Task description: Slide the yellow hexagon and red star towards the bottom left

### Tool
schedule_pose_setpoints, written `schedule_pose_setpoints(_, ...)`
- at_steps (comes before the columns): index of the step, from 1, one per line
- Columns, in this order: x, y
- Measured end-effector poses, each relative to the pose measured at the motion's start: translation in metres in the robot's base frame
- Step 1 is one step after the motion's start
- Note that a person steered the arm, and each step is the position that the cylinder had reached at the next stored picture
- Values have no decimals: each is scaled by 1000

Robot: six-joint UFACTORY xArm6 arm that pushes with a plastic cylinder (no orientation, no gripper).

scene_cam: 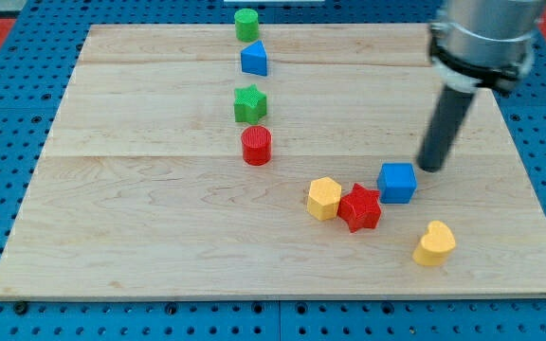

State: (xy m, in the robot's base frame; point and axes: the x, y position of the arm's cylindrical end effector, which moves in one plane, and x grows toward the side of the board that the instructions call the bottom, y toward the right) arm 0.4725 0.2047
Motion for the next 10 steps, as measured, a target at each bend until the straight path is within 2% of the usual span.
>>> schedule_pose_setpoints(1, 38, 14)
schedule_pose_setpoints(5, 39, -210)
schedule_pose_setpoints(7, 43, -152)
schedule_pose_setpoints(8, 68, -129)
schedule_pose_setpoints(10, 87, -187)
